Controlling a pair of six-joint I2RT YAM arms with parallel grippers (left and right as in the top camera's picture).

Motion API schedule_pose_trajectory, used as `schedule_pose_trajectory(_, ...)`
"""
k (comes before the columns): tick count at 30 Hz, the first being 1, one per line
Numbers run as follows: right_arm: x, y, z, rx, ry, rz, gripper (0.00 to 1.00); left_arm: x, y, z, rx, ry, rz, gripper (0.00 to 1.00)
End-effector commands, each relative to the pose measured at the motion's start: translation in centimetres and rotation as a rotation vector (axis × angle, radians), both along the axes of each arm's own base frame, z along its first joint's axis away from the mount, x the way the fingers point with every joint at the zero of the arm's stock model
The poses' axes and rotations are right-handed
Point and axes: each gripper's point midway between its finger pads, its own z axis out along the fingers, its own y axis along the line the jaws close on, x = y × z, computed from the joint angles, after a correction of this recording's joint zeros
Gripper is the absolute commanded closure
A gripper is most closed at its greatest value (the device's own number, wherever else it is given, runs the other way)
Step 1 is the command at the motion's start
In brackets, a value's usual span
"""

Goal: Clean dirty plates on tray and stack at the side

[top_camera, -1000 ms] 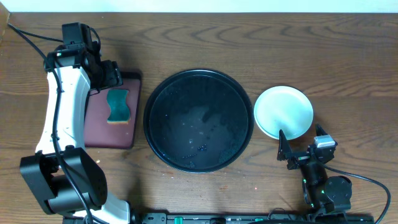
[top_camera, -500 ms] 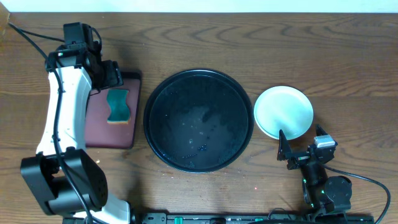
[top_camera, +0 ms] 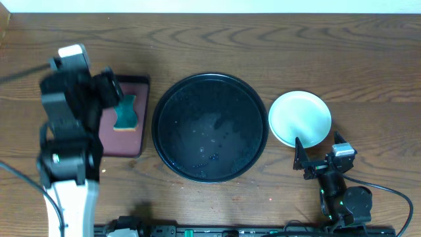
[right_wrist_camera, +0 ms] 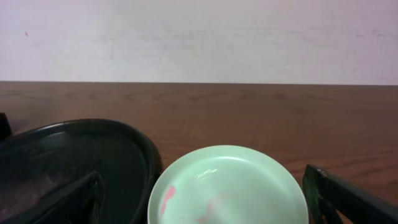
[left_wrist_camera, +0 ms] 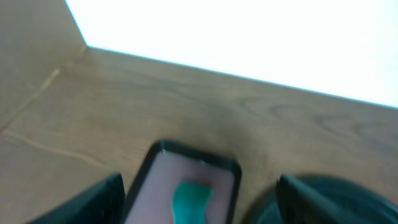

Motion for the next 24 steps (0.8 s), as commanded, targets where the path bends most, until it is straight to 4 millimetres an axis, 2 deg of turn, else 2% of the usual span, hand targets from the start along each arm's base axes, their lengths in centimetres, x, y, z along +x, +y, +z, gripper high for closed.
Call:
schedule_pose_trajectory(1,-0.1,0.4,0.0,0.014,0.001,0.018,0.01,-1.9,-1.0,-2.3,0.015,-0.073,-0.054,0.22)
schedule_pose_trajectory(8,-0.1,0.4,0.0,0.014,0.001,0.018,0.01,-5.6,-1.4,-6.0,0.037,-0.231,-0.054,0.22)
schedule_pose_trajectory(11,-0.1,0.4,0.0,0.014,0.001,0.018,0.01,-7.4,-1.6,-8.5,0.064,-0.268,-0.063,0.22)
schedule_pose_trajectory(15,-0.1,0.4,0.0,0.014,0.001,0.018,0.01,-8.5,-2.4,-10.8,0.121,-0.284,-0.108,0.22)
schedule_pose_trajectory(24,-0.1,0.4,0.0,0.013,0.001,0.018,0.01,-9.2,-3.4,-13.9,0.172,-0.318,-0.158,0.22)
